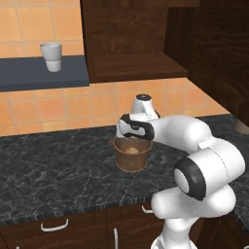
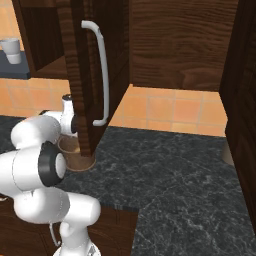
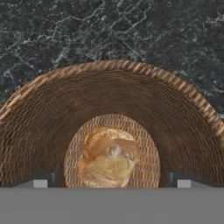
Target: Open the cabinet, pick up the bread from the cabinet and place it in the basket. Then move the basket to the dining counter.
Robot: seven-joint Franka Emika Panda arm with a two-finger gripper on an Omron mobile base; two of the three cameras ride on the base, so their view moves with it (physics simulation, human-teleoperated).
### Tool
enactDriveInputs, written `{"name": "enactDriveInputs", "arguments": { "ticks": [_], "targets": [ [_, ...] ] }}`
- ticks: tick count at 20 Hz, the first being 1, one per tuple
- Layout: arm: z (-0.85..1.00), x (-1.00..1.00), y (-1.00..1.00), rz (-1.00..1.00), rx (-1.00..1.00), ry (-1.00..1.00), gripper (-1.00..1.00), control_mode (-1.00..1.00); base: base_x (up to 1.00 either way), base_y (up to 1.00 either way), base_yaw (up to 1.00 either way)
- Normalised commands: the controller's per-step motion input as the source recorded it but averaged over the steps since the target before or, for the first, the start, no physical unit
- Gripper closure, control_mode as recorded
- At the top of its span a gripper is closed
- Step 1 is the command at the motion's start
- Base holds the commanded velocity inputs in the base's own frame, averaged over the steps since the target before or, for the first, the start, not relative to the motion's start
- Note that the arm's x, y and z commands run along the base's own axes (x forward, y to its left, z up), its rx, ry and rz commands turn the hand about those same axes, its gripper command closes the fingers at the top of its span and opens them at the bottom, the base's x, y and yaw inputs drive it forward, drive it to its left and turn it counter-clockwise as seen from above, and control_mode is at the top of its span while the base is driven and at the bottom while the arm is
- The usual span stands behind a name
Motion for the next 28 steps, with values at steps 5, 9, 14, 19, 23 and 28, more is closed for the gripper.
{"name": "enactDriveInputs", "arguments": {
  "ticks": [5, 9, 14, 19, 23, 28],
  "targets": [
    [0.26, -0.97, 0.01, 0.04, 0.00, -0.14, -1.00, -1.00, 0.00, 0.00, 0.00],
    [0.00, -0.67, 0.00, 0.15, 0.00, -0.05, -1.00, -1.00, 0.00, 0.00, 0.00],
    [0.00, -0.51, 0.02, 0.24, 0.00, -0.02, -1.00, -1.00, 0.00, 0.00, 0.00],
    [0.11, 0.02, 0.26, 0.27, -0.03, 0.00, -1.00, -1.00, 0.00, 0.00, 0.00],
    [-0.02, 0.32, 0.39, 0.24, -0.14, -0.03, -1.00, -1.00, 0.00, 0.00, 0.00],
    [0.01, 0.36, 0.10, 0.13, -0.21, 0.00, -1.00, -1.00, 0.00, 0.00, 0.00]
  ]
}}
